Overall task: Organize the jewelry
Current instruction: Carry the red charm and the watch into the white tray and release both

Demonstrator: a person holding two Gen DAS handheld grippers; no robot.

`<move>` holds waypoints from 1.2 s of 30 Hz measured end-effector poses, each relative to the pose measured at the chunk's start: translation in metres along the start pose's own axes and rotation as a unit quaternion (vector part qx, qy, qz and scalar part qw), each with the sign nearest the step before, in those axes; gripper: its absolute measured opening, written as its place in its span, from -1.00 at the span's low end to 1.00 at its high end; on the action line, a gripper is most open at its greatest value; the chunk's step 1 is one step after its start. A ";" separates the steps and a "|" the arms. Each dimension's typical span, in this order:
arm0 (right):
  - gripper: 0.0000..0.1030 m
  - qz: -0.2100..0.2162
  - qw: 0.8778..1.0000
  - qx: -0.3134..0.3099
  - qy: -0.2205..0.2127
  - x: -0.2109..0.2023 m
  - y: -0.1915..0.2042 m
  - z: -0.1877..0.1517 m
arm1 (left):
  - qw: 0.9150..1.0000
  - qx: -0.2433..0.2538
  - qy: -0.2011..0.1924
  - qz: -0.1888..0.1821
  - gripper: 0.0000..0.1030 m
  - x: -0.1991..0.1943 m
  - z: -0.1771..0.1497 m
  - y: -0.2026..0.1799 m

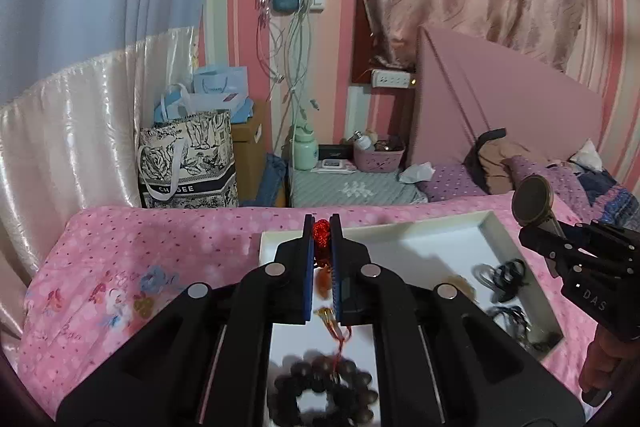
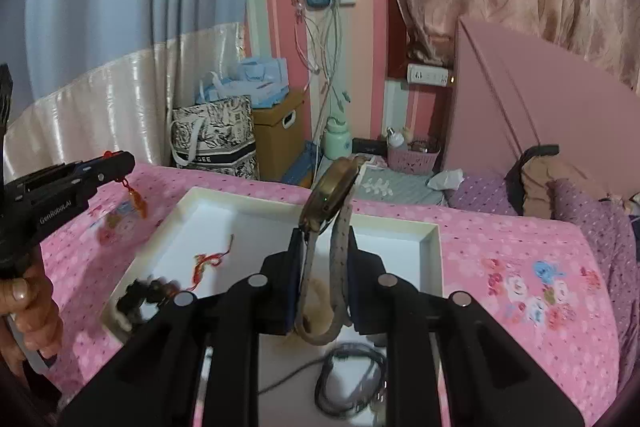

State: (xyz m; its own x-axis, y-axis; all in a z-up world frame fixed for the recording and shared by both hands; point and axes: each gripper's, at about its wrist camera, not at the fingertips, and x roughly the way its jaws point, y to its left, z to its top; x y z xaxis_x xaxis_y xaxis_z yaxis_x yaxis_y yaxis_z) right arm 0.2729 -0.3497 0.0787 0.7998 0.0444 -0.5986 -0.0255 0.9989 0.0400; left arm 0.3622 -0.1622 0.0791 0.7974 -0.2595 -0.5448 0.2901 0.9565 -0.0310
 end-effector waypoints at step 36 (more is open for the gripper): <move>-0.59 -0.005 0.990 -0.011 0.142 0.110 -0.011 -0.027 | 0.990 0.005 0.136 0.023 -0.84 0.113 -0.036 0.005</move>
State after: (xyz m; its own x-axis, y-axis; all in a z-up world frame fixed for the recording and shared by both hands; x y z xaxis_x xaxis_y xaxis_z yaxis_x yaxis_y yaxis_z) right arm 0.3445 -0.3553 -0.0092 0.5993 0.0342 -0.7998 -0.0345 0.9993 0.0169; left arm 0.4345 -0.1820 -0.0131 0.6376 -0.1696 -0.7515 0.2641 0.9645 0.0064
